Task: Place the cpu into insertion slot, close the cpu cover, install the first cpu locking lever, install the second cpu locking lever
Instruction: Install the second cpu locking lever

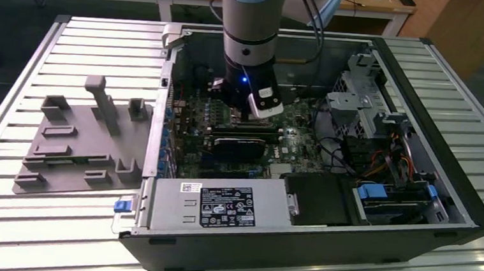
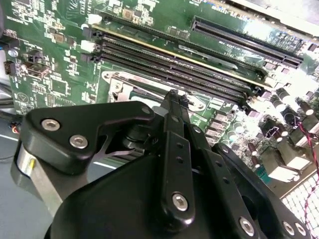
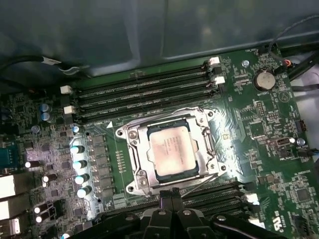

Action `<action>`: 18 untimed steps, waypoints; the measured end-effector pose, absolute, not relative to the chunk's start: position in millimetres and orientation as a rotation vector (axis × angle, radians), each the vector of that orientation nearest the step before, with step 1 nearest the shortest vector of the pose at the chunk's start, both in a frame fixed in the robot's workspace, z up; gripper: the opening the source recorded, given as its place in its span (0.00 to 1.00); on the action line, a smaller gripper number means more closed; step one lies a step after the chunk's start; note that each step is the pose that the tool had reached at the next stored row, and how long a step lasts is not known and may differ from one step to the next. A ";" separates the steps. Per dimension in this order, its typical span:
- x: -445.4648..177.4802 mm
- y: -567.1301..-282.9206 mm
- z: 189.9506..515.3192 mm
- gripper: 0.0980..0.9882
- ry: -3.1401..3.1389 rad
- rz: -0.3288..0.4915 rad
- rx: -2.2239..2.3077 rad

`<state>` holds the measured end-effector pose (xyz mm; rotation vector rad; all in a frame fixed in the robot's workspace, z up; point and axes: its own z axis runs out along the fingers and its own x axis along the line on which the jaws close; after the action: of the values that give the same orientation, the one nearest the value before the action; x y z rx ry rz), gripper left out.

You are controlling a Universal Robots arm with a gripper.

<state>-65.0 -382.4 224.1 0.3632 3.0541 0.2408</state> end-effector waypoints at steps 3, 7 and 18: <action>-67.5 -385.5 221.8 0.00 3.054 0.270 0.364; -70.2 -390.4 218.7 0.00 3.053 0.286 0.365; -80.3 -396.5 208.5 0.00 3.052 0.350 0.364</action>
<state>-80.3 -396.5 208.5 0.3639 3.0521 0.3500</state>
